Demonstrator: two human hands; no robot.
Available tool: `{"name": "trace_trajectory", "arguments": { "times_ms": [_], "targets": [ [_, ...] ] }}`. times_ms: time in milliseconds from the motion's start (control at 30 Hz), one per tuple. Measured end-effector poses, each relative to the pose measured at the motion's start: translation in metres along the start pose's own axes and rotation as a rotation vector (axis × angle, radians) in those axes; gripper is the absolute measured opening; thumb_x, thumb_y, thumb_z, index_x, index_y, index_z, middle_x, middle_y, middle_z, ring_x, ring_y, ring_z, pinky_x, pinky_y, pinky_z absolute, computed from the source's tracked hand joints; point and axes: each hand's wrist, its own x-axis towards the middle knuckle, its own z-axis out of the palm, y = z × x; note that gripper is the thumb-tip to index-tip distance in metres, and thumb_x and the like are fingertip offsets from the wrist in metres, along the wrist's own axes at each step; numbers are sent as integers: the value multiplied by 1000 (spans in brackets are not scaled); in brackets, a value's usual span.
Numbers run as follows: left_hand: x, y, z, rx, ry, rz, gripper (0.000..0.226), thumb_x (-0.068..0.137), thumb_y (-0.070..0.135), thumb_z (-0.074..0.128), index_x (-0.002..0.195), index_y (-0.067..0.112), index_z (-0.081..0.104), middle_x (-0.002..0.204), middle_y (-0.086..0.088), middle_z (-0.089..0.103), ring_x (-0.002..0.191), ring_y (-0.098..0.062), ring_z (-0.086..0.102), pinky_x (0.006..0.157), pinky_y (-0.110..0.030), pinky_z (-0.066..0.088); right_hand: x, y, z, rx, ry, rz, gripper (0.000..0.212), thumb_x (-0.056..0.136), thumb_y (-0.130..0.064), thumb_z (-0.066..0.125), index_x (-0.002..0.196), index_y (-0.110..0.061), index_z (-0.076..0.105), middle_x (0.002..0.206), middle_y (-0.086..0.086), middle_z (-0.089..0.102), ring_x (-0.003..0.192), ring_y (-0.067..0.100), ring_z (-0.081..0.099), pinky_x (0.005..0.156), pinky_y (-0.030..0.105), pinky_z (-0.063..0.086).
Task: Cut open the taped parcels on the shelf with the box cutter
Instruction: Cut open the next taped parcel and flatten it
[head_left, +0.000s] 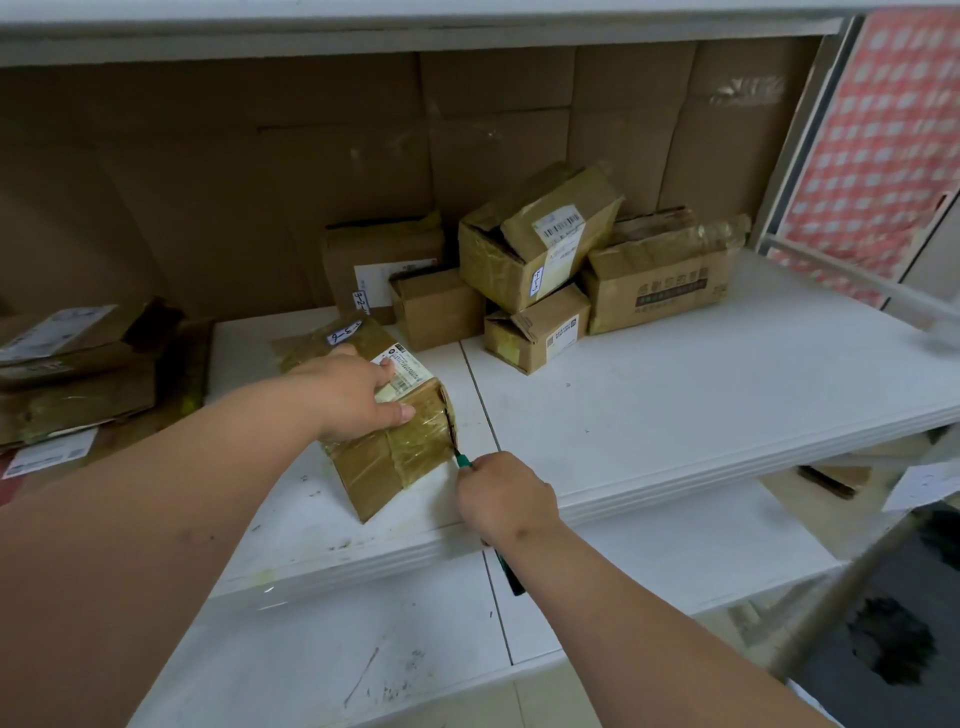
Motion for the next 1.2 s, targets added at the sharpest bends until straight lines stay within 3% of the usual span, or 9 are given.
{"name": "trace_trajectory", "arguments": {
  "times_ms": [67,300,400,467,567,667,833,1100,1200],
  "targets": [
    [0,-3,2,-18,-2,5,80,89,72,41,155,33,16,153,-11,25,135,-29,38,101,-33,38,0,-4,-5,38,-39,21,12,84,-17,40,78,-15,51,78,5,64,80,31,70,89,35,50],
    [-2,-32,0,-113,-24,91,76,93,56,53,155,37,14,153,-3,26,136,-23,35,104,-31,34,1,20,-52,288,-130,-85,23,92,-19,47,71,-12,53,61,8,59,43,21,57,48,24,44],
    [-7,-48,-2,-200,-93,117,77,96,38,58,149,56,4,159,4,20,130,-20,39,101,-32,37,21,34,-59,43,85,-167,24,98,-32,44,108,-25,64,89,2,65,77,22,64,72,30,50],
    [-12,-51,-3,-229,-127,119,83,97,25,57,140,69,1,161,10,14,128,-19,40,98,-32,41,38,37,-53,-250,177,-190,37,100,-37,39,135,-32,51,109,4,62,99,27,60,85,35,46],
    [-14,-49,-2,-221,-133,113,83,95,16,58,137,71,12,162,10,10,141,-21,29,104,-31,39,56,37,-39,-512,239,-257,41,99,-42,41,140,-37,45,111,4,54,100,27,57,82,36,35],
    [-15,-46,-2,-280,-106,92,79,83,32,72,138,63,24,152,7,27,116,-15,47,83,-26,50,68,32,-32,-633,272,-302,38,95,-36,44,132,-38,52,101,1,48,98,26,50,79,38,29],
    [-15,-28,15,-160,100,35,77,68,54,79,124,52,27,132,8,41,88,-11,49,54,-24,37,75,17,-26,-541,213,-346,46,82,-28,48,126,-38,57,110,-1,47,108,26,43,96,44,27],
    [-21,-43,16,-264,119,84,67,71,62,75,124,49,36,106,19,42,83,0,48,59,-23,37,74,-2,-16,-239,111,-457,50,91,-27,52,140,-33,49,135,-5,45,126,21,38,105,41,23],
    [-25,-46,19,-339,119,90,64,73,61,74,126,49,39,116,18,49,90,0,50,68,-23,42,77,-8,-13,-112,49,-487,52,91,-23,55,143,-29,47,138,-3,43,128,21,41,107,38,28]
  ]
}}
